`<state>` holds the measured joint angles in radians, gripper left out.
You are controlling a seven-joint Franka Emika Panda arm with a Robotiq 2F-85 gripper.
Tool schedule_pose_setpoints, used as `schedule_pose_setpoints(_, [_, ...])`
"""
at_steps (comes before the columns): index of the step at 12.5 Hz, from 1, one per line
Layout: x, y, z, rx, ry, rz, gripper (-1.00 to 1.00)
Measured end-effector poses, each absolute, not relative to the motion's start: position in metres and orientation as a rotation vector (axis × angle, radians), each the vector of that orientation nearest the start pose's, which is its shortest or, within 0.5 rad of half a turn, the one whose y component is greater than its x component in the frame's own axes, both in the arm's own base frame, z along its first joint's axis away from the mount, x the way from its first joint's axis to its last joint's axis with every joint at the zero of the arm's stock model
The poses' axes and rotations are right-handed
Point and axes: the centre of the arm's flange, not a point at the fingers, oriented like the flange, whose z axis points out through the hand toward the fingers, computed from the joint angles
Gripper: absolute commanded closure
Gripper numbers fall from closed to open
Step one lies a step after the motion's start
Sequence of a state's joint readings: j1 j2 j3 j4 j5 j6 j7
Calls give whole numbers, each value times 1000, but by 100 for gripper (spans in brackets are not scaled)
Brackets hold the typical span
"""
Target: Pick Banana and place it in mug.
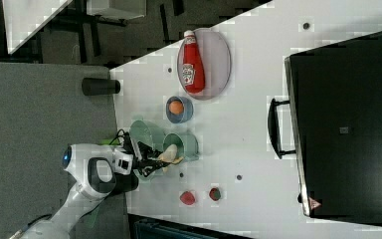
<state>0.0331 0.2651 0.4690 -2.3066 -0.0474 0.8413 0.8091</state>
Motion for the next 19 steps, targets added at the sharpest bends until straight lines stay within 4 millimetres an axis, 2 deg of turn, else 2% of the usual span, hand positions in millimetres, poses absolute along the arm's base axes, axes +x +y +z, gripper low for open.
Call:
schedule_pose_setpoints(1, [449, 243, 231, -2731, 1641, 196, -2])
schedule_pose_setpoints(5, [465, 232, 245, -2642, 1684, 142, -92])
schedule_pose_setpoints(6, [469, 231, 248, -2636, 1676, 115, -100])
schedule_pose_setpoints(10, [457, 245, 255, -2643, 1647, 106, -100])
schedule_pose_setpoints(12, [456, 245, 268, -2652, 1678, 122, -100])
schedule_pose_setpoints(13, [456, 242, 282, -2665, 1689, 100, -100])
schedule_pose_setpoints(15, [463, 222, 338, -2684, 1692, -10, -100])
schedule_pose_setpoints(17, [476, 189, 419, -2705, 1657, -109, -100])
schedule_pose_setpoints(19, [492, 141, 498, -2664, 1621, -203, -100])
